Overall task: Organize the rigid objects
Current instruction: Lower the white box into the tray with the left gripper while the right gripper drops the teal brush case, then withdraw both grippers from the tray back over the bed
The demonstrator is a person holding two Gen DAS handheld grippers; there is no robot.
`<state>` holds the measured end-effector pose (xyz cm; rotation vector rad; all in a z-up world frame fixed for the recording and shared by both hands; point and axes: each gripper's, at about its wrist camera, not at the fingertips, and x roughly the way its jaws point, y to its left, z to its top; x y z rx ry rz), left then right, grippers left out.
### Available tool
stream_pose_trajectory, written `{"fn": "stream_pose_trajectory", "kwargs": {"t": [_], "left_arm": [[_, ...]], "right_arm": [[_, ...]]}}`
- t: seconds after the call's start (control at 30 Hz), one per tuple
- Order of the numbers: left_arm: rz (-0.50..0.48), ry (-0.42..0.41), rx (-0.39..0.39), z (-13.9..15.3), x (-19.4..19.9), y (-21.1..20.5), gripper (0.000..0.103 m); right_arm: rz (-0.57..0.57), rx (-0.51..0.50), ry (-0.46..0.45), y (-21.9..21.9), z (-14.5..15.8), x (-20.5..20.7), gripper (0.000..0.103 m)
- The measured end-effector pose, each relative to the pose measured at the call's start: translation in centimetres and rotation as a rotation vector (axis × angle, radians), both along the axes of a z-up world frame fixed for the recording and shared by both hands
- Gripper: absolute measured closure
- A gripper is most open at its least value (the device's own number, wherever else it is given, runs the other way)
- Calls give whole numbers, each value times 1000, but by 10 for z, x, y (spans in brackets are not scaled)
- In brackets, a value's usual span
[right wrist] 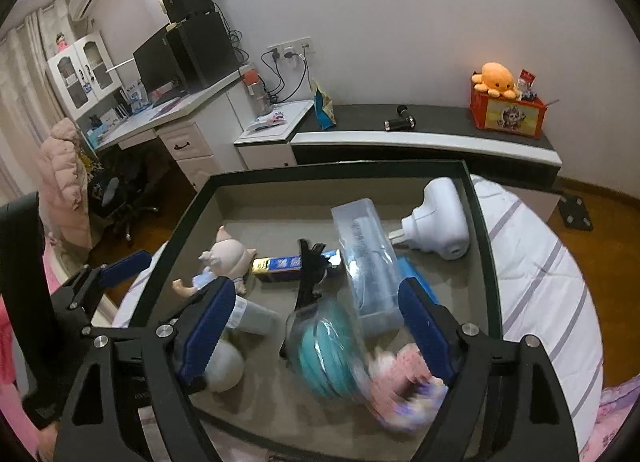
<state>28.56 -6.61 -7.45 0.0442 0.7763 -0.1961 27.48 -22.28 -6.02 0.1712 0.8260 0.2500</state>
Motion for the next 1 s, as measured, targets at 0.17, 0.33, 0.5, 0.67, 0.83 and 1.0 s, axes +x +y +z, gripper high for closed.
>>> {"fn": "stream_pose_trajectory", "kwargs": {"t": [0.17,0.33,0.5,0.67,0.83,1.0], "left_arm": [[29,-20,-16,11,-19,9,0],[52,-32,-28,19,-42,19,0],[80,-45,-35,28,-71,29,0],[94,-56,-38,37,-101,36,0],[95,-67,-27,43,-127,37,0],[93,-70,-35,46,-154,36,0]], "right_arm": [[-31,42,-14,-7,6,-15,17],[-65,64,-44,-11,16,-37,0],[-66,69,-59,-7,24,-63,0],[-70,79,-73,-8,30,-90,0],[-87,87,-95,-13,35,-123,0],[-103,88,-118,-17,40,-154,0]]}}
